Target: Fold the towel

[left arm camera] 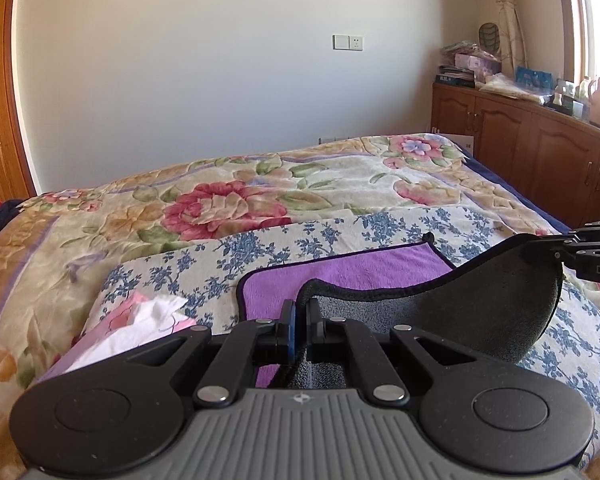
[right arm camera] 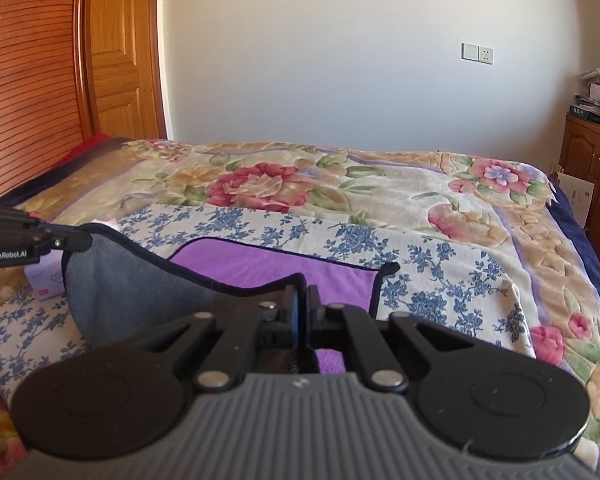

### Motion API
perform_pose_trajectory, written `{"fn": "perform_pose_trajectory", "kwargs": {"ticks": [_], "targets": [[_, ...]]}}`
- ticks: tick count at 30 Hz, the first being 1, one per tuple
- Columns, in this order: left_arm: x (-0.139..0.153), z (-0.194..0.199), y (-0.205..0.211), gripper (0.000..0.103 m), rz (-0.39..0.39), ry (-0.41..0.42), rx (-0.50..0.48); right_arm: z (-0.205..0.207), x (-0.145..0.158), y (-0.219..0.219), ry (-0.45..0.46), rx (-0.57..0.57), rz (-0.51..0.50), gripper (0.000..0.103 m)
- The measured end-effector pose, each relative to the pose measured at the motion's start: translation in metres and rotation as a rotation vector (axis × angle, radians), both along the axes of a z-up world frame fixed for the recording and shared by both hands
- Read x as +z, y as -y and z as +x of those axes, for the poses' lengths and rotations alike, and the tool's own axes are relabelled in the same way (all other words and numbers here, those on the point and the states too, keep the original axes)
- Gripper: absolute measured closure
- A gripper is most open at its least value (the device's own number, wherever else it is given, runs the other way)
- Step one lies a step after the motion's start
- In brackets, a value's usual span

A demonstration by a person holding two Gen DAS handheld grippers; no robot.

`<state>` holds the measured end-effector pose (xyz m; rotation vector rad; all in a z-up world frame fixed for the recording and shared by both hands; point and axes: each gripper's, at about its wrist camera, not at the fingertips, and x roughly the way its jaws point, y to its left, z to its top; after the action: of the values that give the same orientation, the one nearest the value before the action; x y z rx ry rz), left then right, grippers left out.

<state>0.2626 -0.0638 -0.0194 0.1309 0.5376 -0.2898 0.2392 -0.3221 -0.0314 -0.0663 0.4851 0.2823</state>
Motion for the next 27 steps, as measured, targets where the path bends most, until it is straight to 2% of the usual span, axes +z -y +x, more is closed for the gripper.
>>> {"fn": "perform_pose_trajectory", "kwargs": {"ticks": [21,27], "targets": [[-0.004,0.04,0.003,0.097,0.021,0.009,-0.025,0.032,-0.006,0.006,0.033,-0.003,-0.029,0.099],[-0.007,0.051,0.004,0.097,0.052,0.025,-0.012,0.04,-0.007,0.006,0.036,-0.013,-0.038,0.099]]}}
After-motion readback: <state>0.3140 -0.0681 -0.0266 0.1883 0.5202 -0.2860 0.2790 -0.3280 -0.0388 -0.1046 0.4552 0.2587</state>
